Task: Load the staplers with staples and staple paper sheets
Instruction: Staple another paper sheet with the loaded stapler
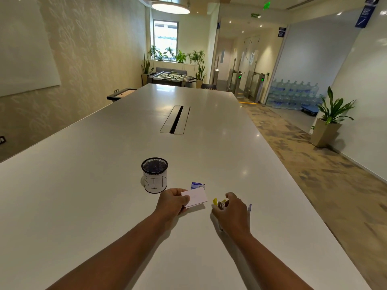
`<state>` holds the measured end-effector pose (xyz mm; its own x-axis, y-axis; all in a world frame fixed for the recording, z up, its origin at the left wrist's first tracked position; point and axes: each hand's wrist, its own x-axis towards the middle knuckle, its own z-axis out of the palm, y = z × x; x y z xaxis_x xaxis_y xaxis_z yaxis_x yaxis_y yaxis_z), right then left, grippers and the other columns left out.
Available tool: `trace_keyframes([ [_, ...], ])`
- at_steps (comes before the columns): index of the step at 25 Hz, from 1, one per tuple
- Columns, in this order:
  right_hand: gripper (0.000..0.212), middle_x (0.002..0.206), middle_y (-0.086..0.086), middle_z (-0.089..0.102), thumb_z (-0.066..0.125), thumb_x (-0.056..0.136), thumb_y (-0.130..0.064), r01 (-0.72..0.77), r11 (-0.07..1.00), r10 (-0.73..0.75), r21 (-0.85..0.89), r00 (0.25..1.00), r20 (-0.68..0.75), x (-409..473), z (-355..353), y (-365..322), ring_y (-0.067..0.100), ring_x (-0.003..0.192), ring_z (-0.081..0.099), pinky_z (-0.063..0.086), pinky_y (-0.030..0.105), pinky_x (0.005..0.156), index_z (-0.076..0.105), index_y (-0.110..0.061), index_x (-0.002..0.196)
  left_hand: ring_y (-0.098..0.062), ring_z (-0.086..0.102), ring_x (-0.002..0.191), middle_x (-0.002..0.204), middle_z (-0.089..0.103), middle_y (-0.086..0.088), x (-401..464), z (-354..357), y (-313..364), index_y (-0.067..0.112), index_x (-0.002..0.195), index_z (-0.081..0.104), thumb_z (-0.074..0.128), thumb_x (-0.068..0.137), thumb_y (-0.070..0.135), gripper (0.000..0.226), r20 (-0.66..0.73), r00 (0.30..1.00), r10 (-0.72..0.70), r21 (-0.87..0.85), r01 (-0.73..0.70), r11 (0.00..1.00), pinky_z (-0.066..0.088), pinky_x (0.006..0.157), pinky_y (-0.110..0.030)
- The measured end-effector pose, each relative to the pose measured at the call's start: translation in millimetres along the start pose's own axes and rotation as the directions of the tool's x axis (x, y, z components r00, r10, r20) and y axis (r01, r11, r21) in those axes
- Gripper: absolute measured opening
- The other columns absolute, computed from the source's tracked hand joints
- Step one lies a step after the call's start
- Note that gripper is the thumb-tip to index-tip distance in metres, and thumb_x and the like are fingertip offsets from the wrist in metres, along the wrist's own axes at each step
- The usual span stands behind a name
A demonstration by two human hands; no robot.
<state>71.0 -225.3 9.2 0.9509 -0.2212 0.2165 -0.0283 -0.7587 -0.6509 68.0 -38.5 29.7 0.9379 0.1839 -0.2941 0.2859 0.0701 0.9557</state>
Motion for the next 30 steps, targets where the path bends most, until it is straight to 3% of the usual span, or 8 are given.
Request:
trace_keyframes([
  [4,0.030,0.072,0.001,0.059,0.062,0.084,-0.041,0.045,0.987,-0.044,-0.157,0.999,0.004,7.4,9.5,2.5,0.027,0.069,0.059,0.045,0.037,0.064,0.049,-0.016,0.073,-0.020,0.067,0.083,0.096,0.073,-0.007,8.0,1.0,-2.6,0.006,0.111,0.068,0.062,0.093,-0.005,0.023,0.008,1.000,-0.022,-0.025,0.022,0.999,0.057,0.062,-0.026],
  [8,0.027,0.077,-0.001,0.057,0.061,0.086,-0.041,0.057,0.979,-0.051,-0.193,0.998,0.035,6.4,10.1,3.5,0.023,0.070,0.058,0.040,0.033,0.062,0.050,-0.018,0.077,-0.024,0.068,0.089,0.104,0.074,-0.012,12.0,1.4,-3.7,0.005,0.113,0.068,0.063,0.092,-0.004,0.024,0.021,0.999,-0.029,-0.045,0.030,0.999,0.058,0.067,-0.030],
  [14,0.047,0.132,-0.008,0.052,0.068,0.084,-0.030,0.293,0.952,-0.288,-0.093,0.956,0.056,0.2,-7.9,-2.2,0.018,0.112,0.058,0.053,0.036,0.083,0.059,-0.028,0.130,-0.021,0.069,0.079,0.098,0.076,-0.014,-2.6,-1.1,13.7,0.008,0.104,0.072,0.064,0.088,-0.006,0.022,0.053,0.998,0.016,-0.068,-0.013,0.998,0.056,0.059,-0.025],
  [19,0.023,0.119,-0.008,0.068,0.075,0.085,-0.011,0.528,0.840,-0.521,0.127,0.850,-0.080,-9.4,-32.2,-20.1,0.011,0.109,0.056,0.045,0.025,0.087,0.076,-0.024,0.103,-0.023,0.073,0.075,0.102,0.078,-0.018,-28.4,-6.4,40.4,0.006,0.107,0.072,0.067,0.089,-0.004,0.020,0.137,0.989,0.055,-0.125,-0.038,0.991,0.054,0.062,-0.028],
  [21,0.015,0.102,-0.014,0.072,0.072,0.089,-0.014,0.466,0.848,-0.465,0.251,0.883,-0.066,-13.6,-48.0,-32.5,0.005,0.097,0.061,0.048,0.023,0.082,0.076,-0.026,0.097,-0.019,0.072,0.073,0.100,0.079,-0.014,-39.8,-10.9,51.6,0.007,0.104,0.074,0.066,0.094,0.008,0.013,0.159,0.984,0.078,-0.105,-0.062,0.993,0.051,0.061,-0.027],
  [25,0.014,0.083,-0.008,0.073,0.066,0.094,-0.014,0.170,0.853,-0.263,0.494,0.957,0.126,-18.2,-73.2,-53.1,0.008,0.078,0.065,0.054,0.036,0.076,0.075,-0.025,0.095,-0.012,0.055,0.073,0.088,0.071,0.002,-57.0,-17.2,70.8,0.013,0.104,0.077,0.062,0.097,0.043,0.035,0.225,0.966,0.127,-0.009,-0.128,0.992,0.037,0.064,-0.027],
  [28,0.020,0.078,-0.010,0.072,0.062,0.095,-0.008,0.087,0.788,-0.235,0.609,0.958,0.167,-22.7,-83.0,-63.5,0.009,0.072,0.062,0.053,0.036,0.075,0.073,-0.024,0.102,-0.017,0.059,0.084,0.088,0.074,0.002,-65.9,-14.8,77.6,0.012,0.105,0.074,0.068,0.092,0.013,0.015,0.232,0.944,0.236,0.027,-0.249,0.968,0.046,0.073,-0.027],
  [30,0.025,0.069,-0.008,0.067,0.062,0.094,-0.006,0.059,0.760,-0.227,0.647,0.957,0.180,-25.7,-87.3,-69.1,0.010,0.068,0.060,0.052,0.038,0.074,0.067,-0.025,0.110,-0.020,0.064,0.088,0.087,0.077,0.000,-70.5,-14.3,81.3,0.013,0.101,0.074,0.066,0.085,-0.001,0.023,0.197,0.945,0.263,0.028,-0.273,0.962,0.051,0.077,-0.028],
])
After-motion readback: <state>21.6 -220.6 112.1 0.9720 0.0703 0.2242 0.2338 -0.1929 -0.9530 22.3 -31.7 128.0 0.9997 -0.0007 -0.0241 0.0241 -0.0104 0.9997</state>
